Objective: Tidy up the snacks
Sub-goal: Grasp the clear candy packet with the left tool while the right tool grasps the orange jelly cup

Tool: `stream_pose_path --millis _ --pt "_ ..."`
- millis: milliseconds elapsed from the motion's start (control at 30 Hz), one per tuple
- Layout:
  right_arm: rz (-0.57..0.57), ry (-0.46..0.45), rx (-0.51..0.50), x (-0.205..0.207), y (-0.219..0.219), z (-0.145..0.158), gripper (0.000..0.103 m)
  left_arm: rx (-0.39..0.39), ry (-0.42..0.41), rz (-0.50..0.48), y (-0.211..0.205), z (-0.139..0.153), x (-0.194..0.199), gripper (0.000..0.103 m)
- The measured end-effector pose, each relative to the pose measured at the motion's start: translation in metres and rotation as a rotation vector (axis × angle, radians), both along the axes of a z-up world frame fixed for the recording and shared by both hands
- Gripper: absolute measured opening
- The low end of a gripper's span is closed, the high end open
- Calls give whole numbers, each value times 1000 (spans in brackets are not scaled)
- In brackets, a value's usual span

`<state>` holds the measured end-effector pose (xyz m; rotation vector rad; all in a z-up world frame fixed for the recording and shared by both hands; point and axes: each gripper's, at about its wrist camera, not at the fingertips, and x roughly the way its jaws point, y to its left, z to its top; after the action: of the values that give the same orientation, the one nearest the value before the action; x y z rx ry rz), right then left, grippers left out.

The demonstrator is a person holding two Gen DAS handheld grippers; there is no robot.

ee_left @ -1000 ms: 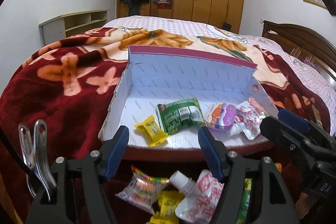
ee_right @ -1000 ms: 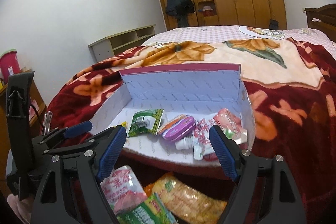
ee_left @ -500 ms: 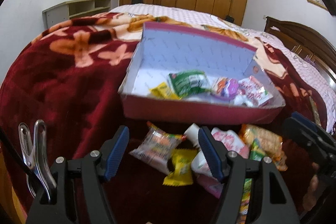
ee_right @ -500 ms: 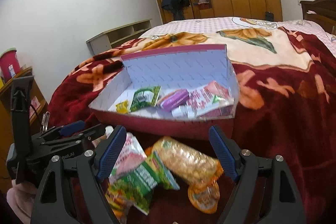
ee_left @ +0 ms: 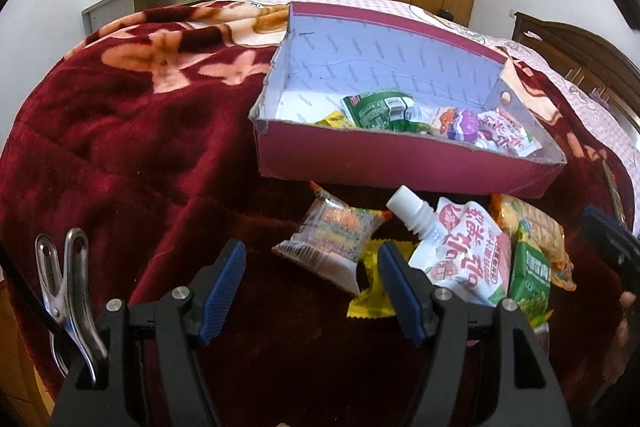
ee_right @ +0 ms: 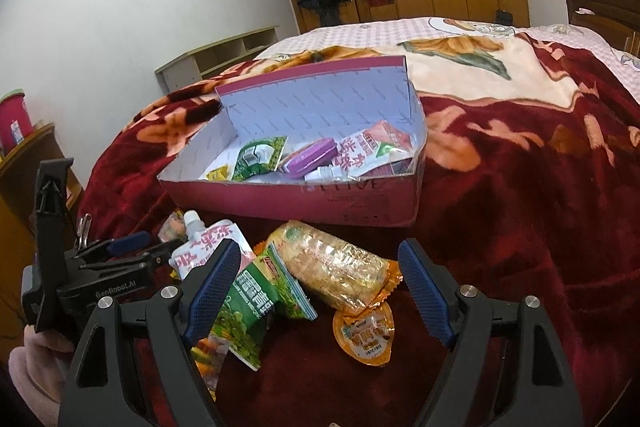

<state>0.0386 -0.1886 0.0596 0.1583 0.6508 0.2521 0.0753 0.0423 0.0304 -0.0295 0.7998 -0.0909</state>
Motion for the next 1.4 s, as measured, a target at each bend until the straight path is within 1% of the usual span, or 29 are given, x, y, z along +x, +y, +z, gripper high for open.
stream_pose_path --millis 233,367,533,600,667,733,833,967,1067,1233,1300,1400 --pt "8 16 -3 3 1 -6 83 34 1 12 -6 -5 16 72" --pt "8 27 4 4 1 -9 83 41 7 4 -8 -11 25 72" --pt "9 37 7 6 0 -12 83 -4 30 6 -2 -15 29 72" --pt "10 42 7 6 0 -14 83 5 29 8 -3 -15 30 72" --pt "8 48 3 6 0 -15 83 23 16 10 -6 -14 27 68" --pt "-3 55 -9 6 -1 -15 83 41 -1 19 -7 -13 24 57" --pt "-28 70 -39 7 -2 -18 83 39 -19 31 -4 -12 20 45" --pt "-32 96 -42 9 -4 -23 83 5 -22 36 2 -13 20 44" --pt "-30 112 -47 7 -7 -26 83 -3 -23 33 3 -13 20 44" --pt "-33 138 -91 -1 -14 -29 83 -12 -18 31 4 -15 20 44" --pt "-31 140 -103 -3 -14 -31 78 -14 -19 30 4 -15 20 44" --pt "-35 140 -148 -5 -9 -33 70 -20 -18 29 5 -16 20 45"
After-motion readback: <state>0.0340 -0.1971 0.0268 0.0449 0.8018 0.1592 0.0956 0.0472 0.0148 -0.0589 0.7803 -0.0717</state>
